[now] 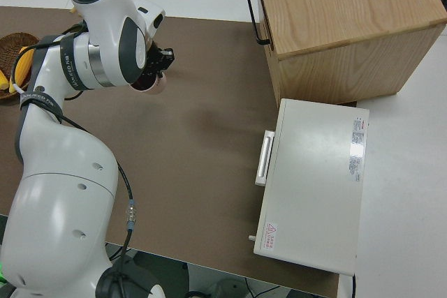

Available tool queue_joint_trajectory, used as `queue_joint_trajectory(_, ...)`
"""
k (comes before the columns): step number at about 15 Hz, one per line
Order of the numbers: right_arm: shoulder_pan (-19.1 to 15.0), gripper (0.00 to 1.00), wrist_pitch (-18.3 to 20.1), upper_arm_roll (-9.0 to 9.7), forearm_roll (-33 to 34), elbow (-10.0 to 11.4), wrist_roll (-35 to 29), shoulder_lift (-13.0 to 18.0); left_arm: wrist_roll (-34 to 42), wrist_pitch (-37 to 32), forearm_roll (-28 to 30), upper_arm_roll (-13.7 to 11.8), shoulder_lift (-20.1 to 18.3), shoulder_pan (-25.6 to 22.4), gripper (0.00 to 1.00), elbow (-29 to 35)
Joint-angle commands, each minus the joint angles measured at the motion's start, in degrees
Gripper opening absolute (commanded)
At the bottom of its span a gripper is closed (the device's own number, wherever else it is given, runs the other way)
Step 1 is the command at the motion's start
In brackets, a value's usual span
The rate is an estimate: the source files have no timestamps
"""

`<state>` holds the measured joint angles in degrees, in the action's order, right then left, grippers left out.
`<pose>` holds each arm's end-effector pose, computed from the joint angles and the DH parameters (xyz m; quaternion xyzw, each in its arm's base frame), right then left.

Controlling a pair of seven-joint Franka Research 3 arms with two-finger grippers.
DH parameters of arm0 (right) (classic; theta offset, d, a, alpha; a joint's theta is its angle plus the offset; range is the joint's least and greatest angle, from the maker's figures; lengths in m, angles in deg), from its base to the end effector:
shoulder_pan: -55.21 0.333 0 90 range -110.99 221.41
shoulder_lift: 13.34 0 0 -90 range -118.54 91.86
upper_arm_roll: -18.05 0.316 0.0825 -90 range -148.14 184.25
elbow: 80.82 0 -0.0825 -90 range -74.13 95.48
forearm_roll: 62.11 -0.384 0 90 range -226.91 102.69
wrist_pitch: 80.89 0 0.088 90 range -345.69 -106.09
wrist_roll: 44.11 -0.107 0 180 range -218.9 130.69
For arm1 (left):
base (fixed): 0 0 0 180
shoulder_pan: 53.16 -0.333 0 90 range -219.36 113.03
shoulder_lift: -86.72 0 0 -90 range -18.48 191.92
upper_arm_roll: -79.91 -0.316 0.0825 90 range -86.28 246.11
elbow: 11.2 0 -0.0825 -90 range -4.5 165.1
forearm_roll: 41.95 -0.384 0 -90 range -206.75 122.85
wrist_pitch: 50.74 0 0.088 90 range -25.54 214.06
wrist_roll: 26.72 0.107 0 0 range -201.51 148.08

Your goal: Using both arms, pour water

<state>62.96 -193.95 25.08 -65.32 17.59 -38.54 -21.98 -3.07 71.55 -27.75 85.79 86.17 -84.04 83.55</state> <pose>0.5985 0.1575 0.5029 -0.9841 -0.1657 -0.0499 0.0396 0.5453 0.2422 0.6523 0.9622 0.0499 0.2676 0.0073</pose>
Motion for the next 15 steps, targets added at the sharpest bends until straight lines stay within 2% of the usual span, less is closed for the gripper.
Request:
queue_joint_trajectory(1,-0.37,0.0,2.75,4.39,-2.68,1.52,-11.78,2.4,-1.41,1.2,-1.63,-0.43,-5.86,0.64,0.0,7.28)
queue_joint_trajectory(4,-0.37,0.0,3.55,7.56,-3.99,1.52,-20.22,2.49,-1.5,1.2,-1.63,-0.34,-8.85,0.73,0.0,11.06)
queue_joint_trajectory(6,-0.02,0.0,3.55,8.0,-7.93,1.61,-25.67,2.4,-1.5,1.2,-1.63,-0.08,-10.43,0.73,0.0,13.26)
queue_joint_trajectory(7,1.29,0.0,3.37,8.0,-9.52,1.61,-29.52,2.14,-1.5,1.28,-1.63,0.1,-11.22,0.81,0.0,14.31)
queue_joint_trajectory(10,3.4,0.0,2.76,8.44,-10.41,1.43,-34.73,1.17,-1.41,1.46,-1.63,0.28,-12.11,1.42,0.0,16.25)
queue_joint_trajectory(12,3.85,0.0,1.79,9.58,-11.9,1.0,-37.9,-0.14,-1.41,1.9,-1.54,-2.34,-13.16,5.1,0.0,18.35)
queue_joint_trajectory(14,4.64,0.0,0.83,10.81,-12.0,0.38,-39.66,-0.94,-1.5,2.77,-1.54,-9.01,-14.82,12.99,0.0,20.99)
queue_joint_trajectory(15,5.34,0.0,-0.92,10.99,-11.74,0.12,-40.71,-1.9,-1.59,3.04,-1.54,-12.17,-15.62,16.42,0.0,22.22)
